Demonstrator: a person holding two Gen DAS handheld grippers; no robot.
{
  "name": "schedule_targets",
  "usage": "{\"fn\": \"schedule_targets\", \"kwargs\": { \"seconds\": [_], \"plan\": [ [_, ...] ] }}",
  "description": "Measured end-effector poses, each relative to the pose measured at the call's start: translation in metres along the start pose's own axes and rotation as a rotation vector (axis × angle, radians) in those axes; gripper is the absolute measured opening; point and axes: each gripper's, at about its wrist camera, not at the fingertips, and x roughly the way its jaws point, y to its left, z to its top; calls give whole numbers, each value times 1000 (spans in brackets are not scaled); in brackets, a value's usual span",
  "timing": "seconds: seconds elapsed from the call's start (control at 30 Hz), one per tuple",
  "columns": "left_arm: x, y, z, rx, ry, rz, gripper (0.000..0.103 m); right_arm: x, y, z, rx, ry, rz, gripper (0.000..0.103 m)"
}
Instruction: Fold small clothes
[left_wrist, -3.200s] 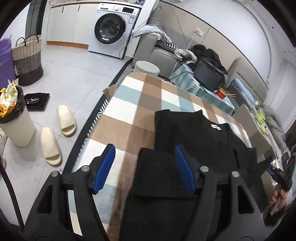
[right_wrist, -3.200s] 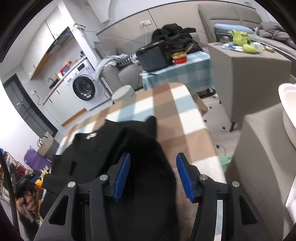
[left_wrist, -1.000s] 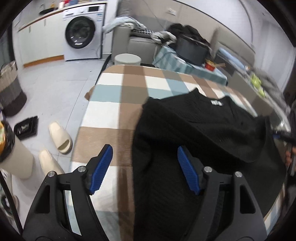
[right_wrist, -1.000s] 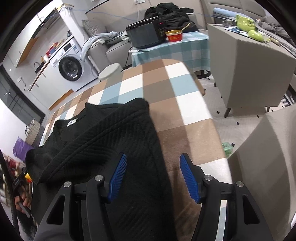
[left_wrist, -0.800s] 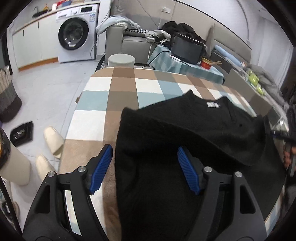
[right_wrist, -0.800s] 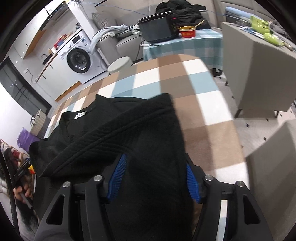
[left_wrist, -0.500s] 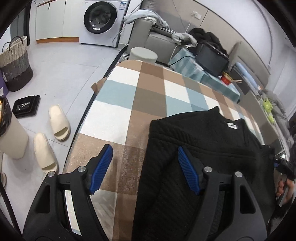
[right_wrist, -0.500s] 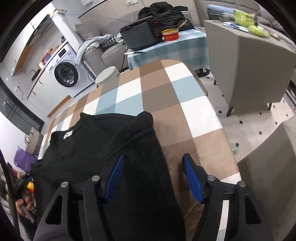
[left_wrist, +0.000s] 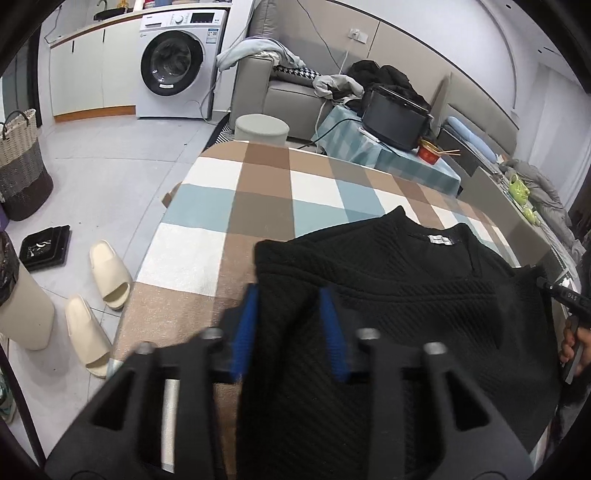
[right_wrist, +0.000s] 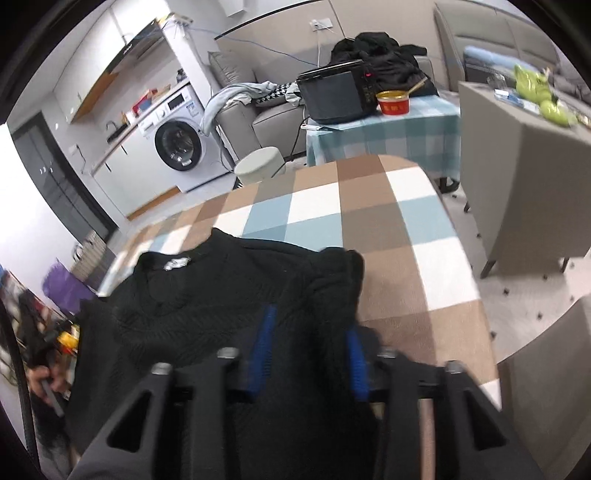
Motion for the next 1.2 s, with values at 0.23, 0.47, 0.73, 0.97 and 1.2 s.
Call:
{"fn": "schedule_targets", "kwargs": {
  "seconds": [0.23,0.47,0.73,0.97,1.2],
  "plan": [
    [-31,3,-7,-6,-90,-31,5,-28,4,-6,-35,-86,47,5],
    [-68,10,2,-62,-172,-60,4,-71,14,3,-36,-188,103,5],
    [-78,16,32,-142,-278,6,4,-71,25,42,-38,-274,19,5],
    [-44,29,9,-206,-81,109,43,-16,5,32,78,-120,-43,44],
    [-46,24,-24,-148,40,103,57,-4,-11,-3,83,65,-22,49]
  ]
}}
